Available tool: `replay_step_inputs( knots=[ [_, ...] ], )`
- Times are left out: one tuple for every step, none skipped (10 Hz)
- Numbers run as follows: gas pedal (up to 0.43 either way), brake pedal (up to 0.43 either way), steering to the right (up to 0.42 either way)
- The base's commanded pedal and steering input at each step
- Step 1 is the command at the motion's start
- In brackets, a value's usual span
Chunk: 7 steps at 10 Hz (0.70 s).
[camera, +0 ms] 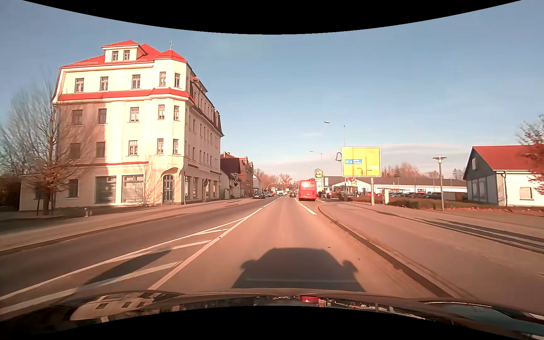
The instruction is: Follow the waypoints while adhering to traffic rules and regulations
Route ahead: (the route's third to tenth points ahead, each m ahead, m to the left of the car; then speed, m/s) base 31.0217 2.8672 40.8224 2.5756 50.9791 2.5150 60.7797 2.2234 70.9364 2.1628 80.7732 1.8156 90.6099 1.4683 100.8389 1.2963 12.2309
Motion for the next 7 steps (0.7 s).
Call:
replay_step_inputs(
  knots=[
    [0.098,0.0,-0.006],
    [0.087,0.0,-0.005],
    [0.087,0.0,-0.005],
    [0.087,0.0,-0.005],
    [0.087,0.0,-0.005],
    [0.087,0.0,-0.005],
    [0.087,0.0,-0.005]
  ],
)
